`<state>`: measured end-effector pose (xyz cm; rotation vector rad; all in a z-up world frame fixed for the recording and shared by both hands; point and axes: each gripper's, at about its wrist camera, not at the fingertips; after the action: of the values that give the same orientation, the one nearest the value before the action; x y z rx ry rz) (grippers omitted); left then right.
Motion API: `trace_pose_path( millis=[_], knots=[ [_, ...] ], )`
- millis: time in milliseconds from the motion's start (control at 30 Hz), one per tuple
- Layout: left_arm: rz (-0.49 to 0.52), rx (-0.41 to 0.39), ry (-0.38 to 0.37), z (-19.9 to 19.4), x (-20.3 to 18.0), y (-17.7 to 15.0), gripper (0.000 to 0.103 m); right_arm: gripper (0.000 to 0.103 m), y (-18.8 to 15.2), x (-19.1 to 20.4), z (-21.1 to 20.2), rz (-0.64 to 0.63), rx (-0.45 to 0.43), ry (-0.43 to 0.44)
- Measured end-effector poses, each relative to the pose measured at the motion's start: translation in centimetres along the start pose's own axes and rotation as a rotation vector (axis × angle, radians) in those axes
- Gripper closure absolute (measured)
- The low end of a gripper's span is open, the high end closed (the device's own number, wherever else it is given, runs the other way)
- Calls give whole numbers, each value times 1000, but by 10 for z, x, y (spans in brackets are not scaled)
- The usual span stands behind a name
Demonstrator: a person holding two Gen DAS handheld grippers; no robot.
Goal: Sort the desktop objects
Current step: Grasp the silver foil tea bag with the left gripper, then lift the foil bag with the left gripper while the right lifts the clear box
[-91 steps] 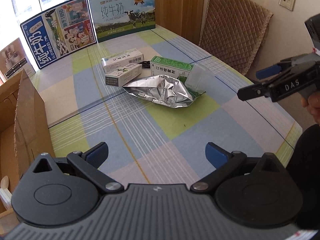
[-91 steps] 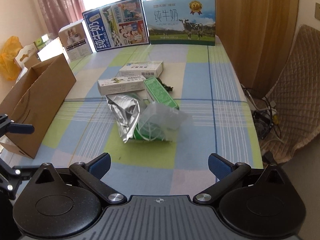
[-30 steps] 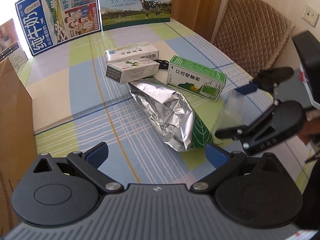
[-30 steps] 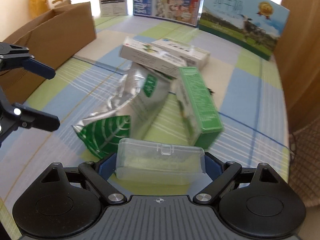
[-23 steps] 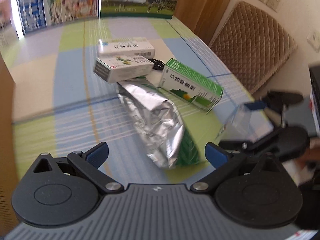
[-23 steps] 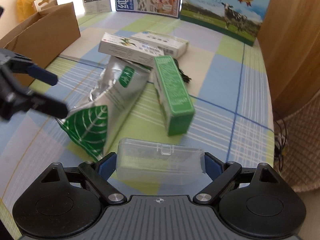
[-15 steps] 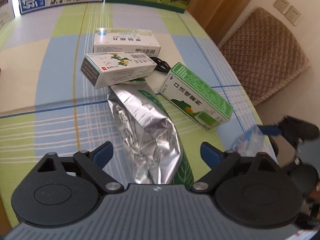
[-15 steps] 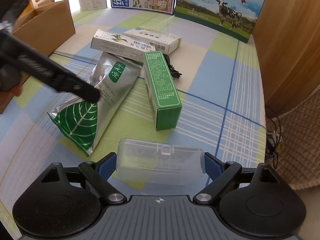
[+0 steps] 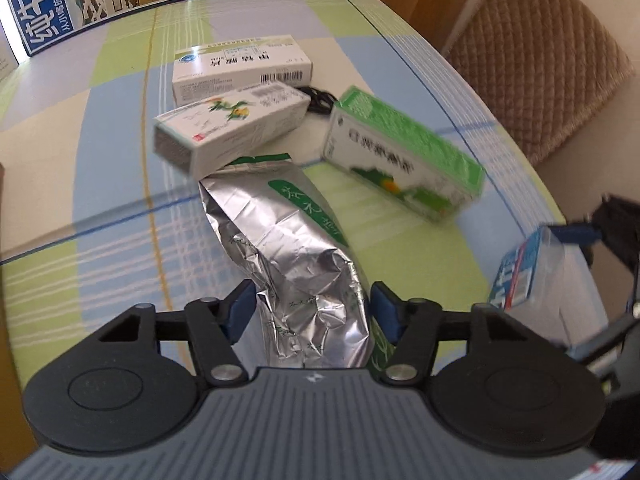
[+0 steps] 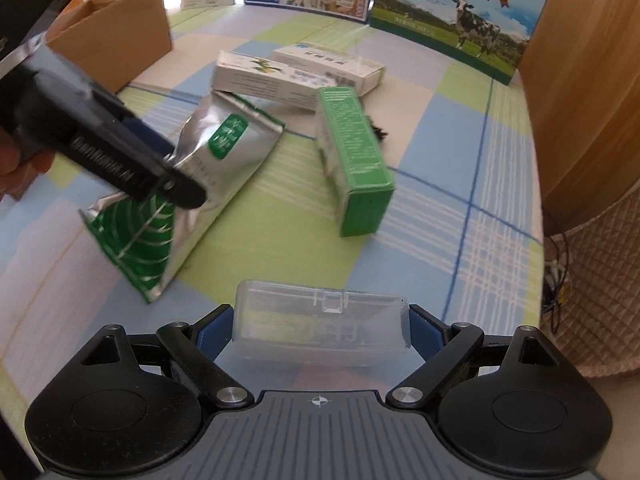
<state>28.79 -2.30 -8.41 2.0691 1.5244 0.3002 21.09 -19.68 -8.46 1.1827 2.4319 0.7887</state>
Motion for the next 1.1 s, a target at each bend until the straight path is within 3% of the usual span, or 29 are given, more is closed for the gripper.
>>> trace_pose_path(
  millis=[233,367,567,867,900,1033,1100],
  knots=[
    [80,78,-50,-48,2,-62,46,15,-23,27,-20,4,15,61],
    [66,101,-39,-63,7,-82,36,15,-31,41,-25,-14,18,62],
    [1,97,-10,-55,9,-79,27,15,-33,47,-27,-16,13,62],
    [101,154,78,-31,-12,-82,26,15,-38,47,-28,-71,-3,66],
    [114,157,80,-32,-13,-82,27,15,-38,48,-28,-81,-6,68],
    [169,154,40,-40,-14,-78,50,15,-40,46,-28,-86,-10,80],
    [220,153,30,-45,-17,-80,52,15,-41,46,-28,-88,-1,104]
  ],
)
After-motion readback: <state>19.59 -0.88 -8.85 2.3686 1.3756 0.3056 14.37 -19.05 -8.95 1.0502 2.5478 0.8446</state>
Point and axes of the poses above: each gripper's, at about its wrist camera, not at the fingertips, and z roughly the way its jaws point, x to its left, y to its top, and after that the axes turned 8 degrees about -x, right-handed
